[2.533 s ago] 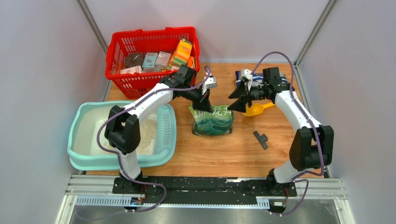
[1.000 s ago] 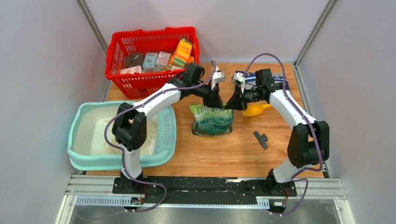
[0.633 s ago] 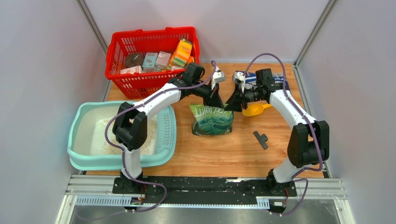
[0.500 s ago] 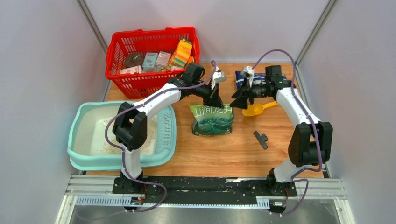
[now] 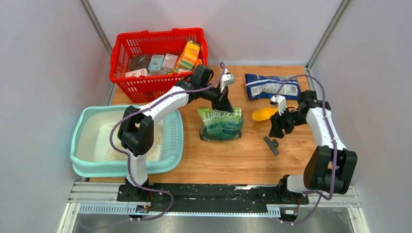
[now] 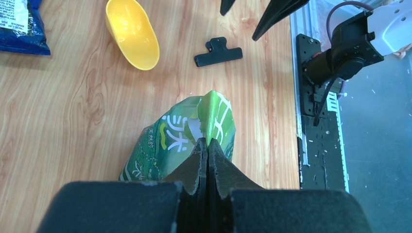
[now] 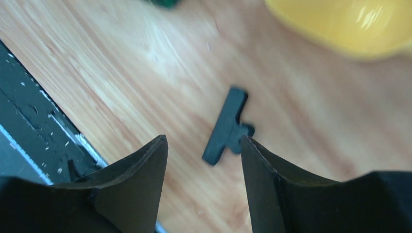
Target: Fill the litter box with clean litter
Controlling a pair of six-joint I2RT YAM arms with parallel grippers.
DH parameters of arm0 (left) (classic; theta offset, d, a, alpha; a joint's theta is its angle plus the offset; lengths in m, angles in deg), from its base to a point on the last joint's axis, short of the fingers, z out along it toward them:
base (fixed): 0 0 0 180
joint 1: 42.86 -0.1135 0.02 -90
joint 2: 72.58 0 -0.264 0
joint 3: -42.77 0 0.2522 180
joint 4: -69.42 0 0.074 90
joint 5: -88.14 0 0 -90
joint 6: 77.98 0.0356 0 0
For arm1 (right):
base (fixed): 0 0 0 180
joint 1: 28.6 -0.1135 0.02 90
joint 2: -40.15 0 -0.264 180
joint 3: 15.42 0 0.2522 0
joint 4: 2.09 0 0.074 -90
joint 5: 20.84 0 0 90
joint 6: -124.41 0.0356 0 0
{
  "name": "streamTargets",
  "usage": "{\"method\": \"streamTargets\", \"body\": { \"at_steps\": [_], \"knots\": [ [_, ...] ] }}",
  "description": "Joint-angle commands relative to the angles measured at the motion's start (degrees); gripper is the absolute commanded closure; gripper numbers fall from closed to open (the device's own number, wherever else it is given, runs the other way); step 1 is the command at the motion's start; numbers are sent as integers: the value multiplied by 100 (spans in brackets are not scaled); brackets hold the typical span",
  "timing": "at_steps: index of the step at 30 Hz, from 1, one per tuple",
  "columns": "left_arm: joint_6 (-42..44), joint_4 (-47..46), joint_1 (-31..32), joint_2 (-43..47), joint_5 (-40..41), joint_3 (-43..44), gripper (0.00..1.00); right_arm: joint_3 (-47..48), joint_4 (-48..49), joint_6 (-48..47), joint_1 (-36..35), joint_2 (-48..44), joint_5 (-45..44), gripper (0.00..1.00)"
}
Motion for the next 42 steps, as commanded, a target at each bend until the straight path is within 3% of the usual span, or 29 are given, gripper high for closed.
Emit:
{"method": "streamTargets", "body": {
  "at_steps": [1,7,11,26,37,40,42],
  "knots": [
    [-109,-92,42,-38,-6,213,100,-402,-99,507,460,334,-1052,40],
    [-127,-66,33,-29,-6,169,100,-395,165,930,584,1229,-1114,55],
    [-92,-31,42,6,11,125,100,-271,473,1211,584,1652,-1184,60],
    [-30,30,42,68,55,37,100,37,140,1054,584,2356,-991,67],
    [110,197,42,85,161,99,100,-279,-90,1115,584,2224,-876,65],
    [172,276,42,103,170,99,100,-315,-11,1106,584,2251,-876,71],
    [225,355,42,85,161,99,100,-315,25,1124,584,2260,-894,84]
  ]
}}
